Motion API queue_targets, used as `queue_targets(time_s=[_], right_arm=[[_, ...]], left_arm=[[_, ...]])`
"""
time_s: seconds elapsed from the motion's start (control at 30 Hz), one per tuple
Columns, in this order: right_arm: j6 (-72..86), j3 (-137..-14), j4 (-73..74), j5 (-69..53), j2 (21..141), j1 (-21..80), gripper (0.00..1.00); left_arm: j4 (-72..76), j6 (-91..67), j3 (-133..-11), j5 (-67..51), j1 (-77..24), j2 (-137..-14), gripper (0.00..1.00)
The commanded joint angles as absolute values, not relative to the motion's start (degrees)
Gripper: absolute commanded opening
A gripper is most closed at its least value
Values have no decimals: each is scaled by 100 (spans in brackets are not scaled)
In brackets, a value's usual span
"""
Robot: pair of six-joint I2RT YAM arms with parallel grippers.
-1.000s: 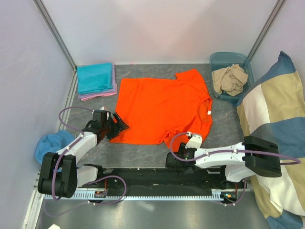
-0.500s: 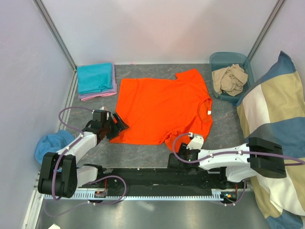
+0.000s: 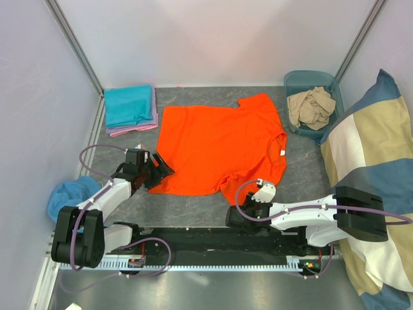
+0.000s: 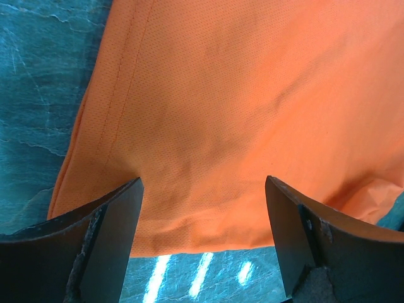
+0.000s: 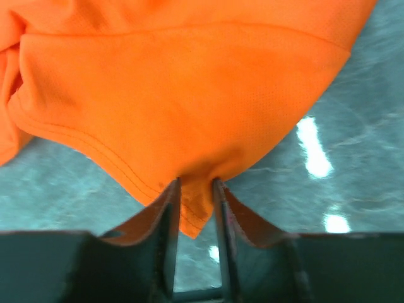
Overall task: Fold and stack the t-shirts
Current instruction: Grap the side of the flattened tshirt closest away from the robot with both arms
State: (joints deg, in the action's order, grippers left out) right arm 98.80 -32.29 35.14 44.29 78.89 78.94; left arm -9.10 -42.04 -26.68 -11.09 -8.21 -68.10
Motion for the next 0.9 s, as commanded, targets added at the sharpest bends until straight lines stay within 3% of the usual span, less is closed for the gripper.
queue_targets(time_s=[0.0, 0.2, 0.53, 0.87], right_arm=[[10204, -2672, 2637, 2689, 8314, 7866, 26], [10064, -2724, 2654, 2716, 8288, 7805, 0], [9800, -3154, 3444, 3128, 8051, 7787, 0], [9940, -3445, 4614, 3735, 7323, 7778, 0]], left_arm=[[-958, -4008, -2725, -1107, -817, -6812, 86], [-984, -4008, -2751, -1029, -817, -6794, 86], [-1819, -4034, -3243, -97, -817, -6293, 91], [-2092, -4069, -3445, -18, -817, -6310, 93]])
